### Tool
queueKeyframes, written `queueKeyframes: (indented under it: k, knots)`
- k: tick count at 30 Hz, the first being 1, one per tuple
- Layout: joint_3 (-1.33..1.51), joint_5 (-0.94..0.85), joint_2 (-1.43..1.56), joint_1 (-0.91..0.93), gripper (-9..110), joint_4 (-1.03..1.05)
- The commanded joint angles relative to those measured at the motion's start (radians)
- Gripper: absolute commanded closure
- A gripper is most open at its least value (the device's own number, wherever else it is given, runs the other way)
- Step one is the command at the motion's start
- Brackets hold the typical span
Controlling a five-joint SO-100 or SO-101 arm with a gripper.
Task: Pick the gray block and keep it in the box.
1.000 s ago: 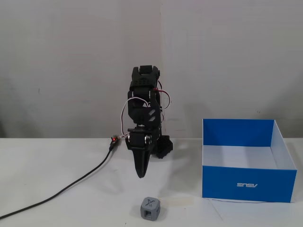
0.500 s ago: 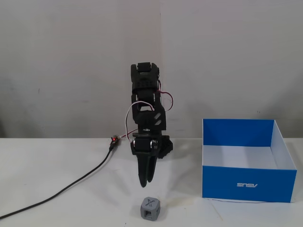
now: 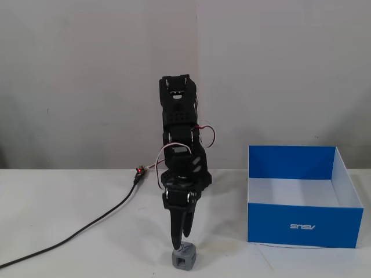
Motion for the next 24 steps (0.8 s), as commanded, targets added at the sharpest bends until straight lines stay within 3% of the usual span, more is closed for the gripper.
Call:
queueKeyframes:
  k: [1, 24]
  knots:
    - [-0.098, 0.008, -0.032, 0.008, 81, -0.015]
    - [-0.173, 0.008, -0.242, 0.008, 83, -0.086]
